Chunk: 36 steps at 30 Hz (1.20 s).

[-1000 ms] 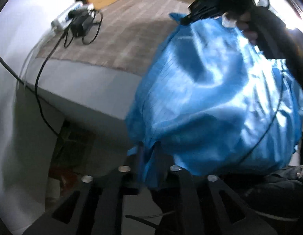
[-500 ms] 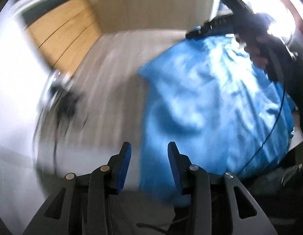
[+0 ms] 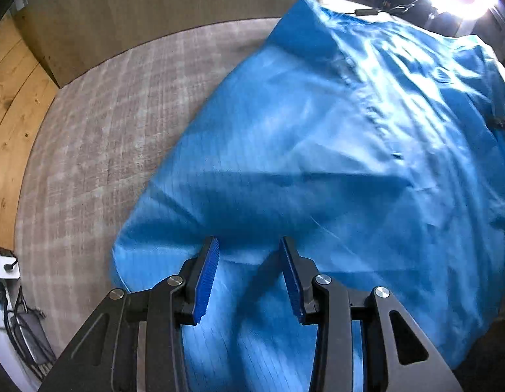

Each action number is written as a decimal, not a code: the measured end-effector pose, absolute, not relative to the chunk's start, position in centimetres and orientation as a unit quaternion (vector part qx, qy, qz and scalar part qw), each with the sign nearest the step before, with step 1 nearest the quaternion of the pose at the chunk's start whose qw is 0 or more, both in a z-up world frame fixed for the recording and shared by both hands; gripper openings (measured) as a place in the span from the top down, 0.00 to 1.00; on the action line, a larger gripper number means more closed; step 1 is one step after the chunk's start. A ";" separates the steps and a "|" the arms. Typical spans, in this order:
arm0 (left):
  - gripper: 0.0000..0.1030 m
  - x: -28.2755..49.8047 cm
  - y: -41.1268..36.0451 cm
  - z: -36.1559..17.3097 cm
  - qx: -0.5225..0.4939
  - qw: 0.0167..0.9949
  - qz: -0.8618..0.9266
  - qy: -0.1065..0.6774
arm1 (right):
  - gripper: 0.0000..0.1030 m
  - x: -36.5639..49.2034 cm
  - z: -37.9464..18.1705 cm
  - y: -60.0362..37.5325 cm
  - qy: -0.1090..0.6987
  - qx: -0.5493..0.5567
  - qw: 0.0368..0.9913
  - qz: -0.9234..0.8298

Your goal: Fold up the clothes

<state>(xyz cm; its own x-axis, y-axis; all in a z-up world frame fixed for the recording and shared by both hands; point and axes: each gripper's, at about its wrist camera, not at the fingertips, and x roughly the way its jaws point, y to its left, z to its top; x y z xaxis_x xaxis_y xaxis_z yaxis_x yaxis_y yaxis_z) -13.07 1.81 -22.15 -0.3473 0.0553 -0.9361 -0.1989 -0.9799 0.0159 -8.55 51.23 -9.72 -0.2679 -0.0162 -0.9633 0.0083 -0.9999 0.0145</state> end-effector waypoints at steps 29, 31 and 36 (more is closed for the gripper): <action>0.49 10.4 -7.6 -18.6 -0.582 -0.010 0.809 -0.081 | 0.52 -19.1 -5.9 16.8 0.240 0.497 0.319 -0.771; 0.49 11.8 -7.2 -19.6 -0.585 -0.014 0.806 -0.095 | 0.52 -18.1 -6.6 14.1 0.262 0.493 0.357 -0.749; 0.49 12.8 -6.2 -21.4 -0.590 -0.017 0.801 -0.101 | 0.52 -14.3 -7.9 8.4 0.343 0.468 0.430 -0.692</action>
<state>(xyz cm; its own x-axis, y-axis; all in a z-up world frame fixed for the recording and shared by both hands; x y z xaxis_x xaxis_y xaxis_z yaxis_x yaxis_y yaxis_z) 12.79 -6.22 -21.37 -0.3040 0.0920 -0.9482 0.1458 -0.9791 -0.1417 -14.33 8.37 -7.87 -0.1923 -0.2749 -0.9421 0.9161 -0.3945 -0.0719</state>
